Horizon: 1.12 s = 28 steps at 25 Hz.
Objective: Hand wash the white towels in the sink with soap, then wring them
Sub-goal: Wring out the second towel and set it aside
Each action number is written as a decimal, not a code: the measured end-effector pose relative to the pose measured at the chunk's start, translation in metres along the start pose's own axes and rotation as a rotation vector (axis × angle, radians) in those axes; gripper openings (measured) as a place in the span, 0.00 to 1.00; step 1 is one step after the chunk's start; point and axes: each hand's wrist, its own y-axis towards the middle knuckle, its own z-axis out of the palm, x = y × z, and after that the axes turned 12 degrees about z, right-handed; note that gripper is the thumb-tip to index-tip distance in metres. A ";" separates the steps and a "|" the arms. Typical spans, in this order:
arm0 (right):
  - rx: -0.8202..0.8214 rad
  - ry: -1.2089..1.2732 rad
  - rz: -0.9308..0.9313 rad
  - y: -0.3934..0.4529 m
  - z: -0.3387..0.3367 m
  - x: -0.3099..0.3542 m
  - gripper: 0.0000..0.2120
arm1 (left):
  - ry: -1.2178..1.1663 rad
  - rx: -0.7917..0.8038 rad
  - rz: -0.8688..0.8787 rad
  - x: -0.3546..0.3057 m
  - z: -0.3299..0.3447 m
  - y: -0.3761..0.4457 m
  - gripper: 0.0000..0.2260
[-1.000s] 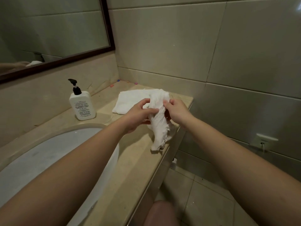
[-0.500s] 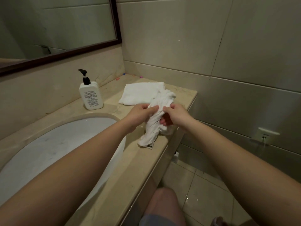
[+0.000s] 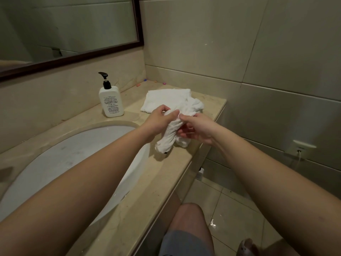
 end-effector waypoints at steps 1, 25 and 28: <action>-0.003 0.038 0.012 -0.002 -0.001 0.001 0.05 | -0.066 0.028 -0.046 -0.001 -0.002 -0.002 0.15; -0.039 0.221 0.057 -0.030 -0.012 -0.015 0.06 | -0.219 0.152 -0.177 -0.009 -0.005 -0.020 0.12; -0.068 0.156 0.070 -0.032 -0.015 -0.018 0.06 | -0.189 0.048 -0.153 -0.008 -0.003 -0.020 0.14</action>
